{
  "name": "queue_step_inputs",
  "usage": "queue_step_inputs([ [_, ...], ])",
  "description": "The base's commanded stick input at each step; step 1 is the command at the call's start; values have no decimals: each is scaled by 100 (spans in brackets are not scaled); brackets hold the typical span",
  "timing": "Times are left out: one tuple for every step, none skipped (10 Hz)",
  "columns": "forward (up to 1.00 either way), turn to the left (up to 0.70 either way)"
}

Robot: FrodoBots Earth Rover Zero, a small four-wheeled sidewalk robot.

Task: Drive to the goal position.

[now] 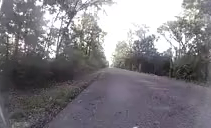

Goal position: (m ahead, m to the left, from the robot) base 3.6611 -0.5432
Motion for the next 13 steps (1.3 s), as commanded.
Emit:
queue_step_inputs([
  [5,0],
  [5,0],
  [5,0],
  [5,0],
  [5,0],
  [5,0],
  [5,0],
  [5,0],
  [5,0],
  [5,0],
  [5,0],
  [5,0],
  [5,0],
])
